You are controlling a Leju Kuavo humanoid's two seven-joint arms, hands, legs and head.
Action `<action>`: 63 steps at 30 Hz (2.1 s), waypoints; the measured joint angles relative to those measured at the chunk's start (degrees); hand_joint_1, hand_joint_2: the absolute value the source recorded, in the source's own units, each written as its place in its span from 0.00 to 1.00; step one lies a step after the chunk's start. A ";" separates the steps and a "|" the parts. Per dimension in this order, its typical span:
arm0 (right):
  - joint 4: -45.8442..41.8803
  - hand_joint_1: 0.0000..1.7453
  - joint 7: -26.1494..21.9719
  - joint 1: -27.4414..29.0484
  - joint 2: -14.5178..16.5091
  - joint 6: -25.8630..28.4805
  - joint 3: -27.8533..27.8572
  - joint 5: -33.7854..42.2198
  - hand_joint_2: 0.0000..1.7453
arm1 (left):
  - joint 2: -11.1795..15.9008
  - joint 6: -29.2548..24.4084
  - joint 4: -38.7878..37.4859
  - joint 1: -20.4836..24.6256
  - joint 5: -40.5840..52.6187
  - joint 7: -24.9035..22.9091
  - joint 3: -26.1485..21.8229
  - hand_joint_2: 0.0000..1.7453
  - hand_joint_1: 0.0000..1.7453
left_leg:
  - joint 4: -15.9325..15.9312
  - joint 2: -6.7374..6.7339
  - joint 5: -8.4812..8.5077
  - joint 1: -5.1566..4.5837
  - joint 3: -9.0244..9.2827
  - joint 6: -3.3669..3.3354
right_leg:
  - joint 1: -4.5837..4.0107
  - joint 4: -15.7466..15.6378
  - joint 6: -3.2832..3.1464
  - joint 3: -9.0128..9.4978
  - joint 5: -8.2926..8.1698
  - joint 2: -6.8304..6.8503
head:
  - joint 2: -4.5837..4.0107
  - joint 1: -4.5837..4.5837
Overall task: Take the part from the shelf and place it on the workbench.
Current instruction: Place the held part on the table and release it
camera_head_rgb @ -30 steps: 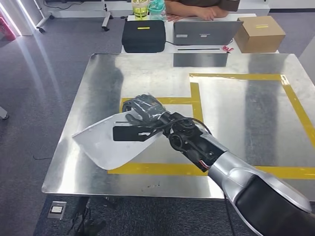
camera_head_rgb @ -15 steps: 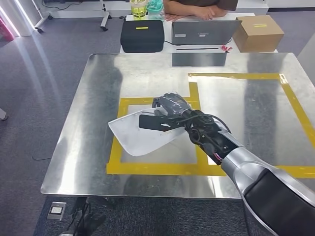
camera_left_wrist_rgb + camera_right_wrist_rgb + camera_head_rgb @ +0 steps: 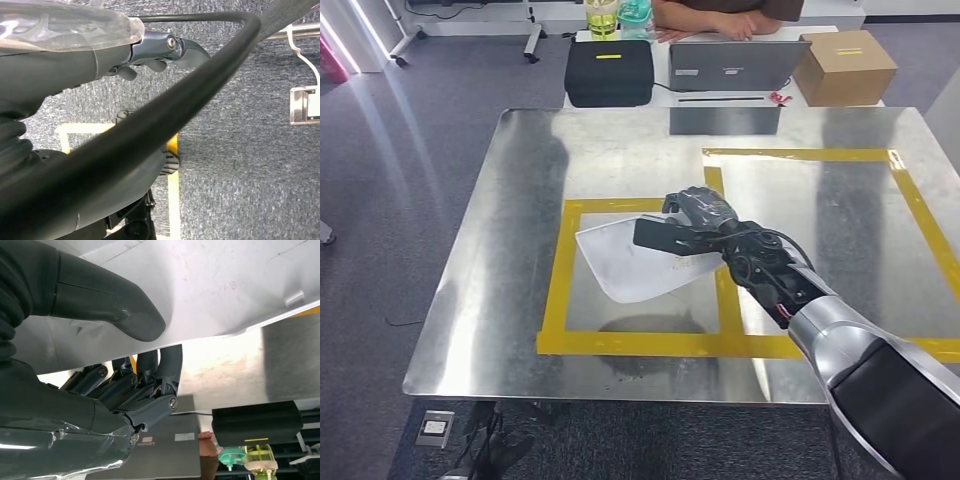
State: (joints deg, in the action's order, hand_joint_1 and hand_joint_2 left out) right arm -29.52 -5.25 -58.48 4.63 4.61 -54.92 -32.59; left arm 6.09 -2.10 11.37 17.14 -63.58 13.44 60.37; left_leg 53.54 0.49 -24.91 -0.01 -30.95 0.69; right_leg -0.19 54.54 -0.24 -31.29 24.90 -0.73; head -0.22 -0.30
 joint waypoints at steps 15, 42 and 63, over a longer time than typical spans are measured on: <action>1.94 1.00 -0.61 0.03 -0.04 -1.31 0.93 0.00 1.00 | 0.19 -0.65 0.00 -1.57 2.01 -11.38 0.02 1.00 0.00 | -0.02 0.00 0.00 0.00 -0.01 0.00 | -0.01 0.01 0.00 0.01 0.00 0.01 | 0.00 -0.05; 3.09 1.00 0.48 -1.02 -0.35 -2.79 1.09 -0.57 1.00 | 0.38 -1.66 0.00 -4.97 1.80 -15.76 0.02 1.00 0.00 | -0.02 0.00 0.00 0.00 -0.02 -0.01 | 0.00 0.00 0.00 0.01 0.00 0.02 | 0.00 -0.07; 3.67 1.00 -0.69 -3.69 1.96 -1.95 1.52 0.96 1.00 | -0.03 -2.03 0.00 -5.08 1.14 -14.70 0.02 1.00 0.00 | -0.02 0.02 0.00 0.00 -0.02 -0.01 | 0.00 0.00 0.00 0.02 0.00 0.04 | 0.00 -0.05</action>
State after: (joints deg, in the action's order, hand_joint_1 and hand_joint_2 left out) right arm -25.85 -5.94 -62.17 6.59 2.67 -53.40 -31.63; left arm 6.05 -4.13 11.37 12.06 -62.44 -1.26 60.39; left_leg 53.52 0.51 -24.91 -0.01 -30.98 0.68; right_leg -0.19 54.54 -0.24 -31.27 24.91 -0.69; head -0.22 -0.35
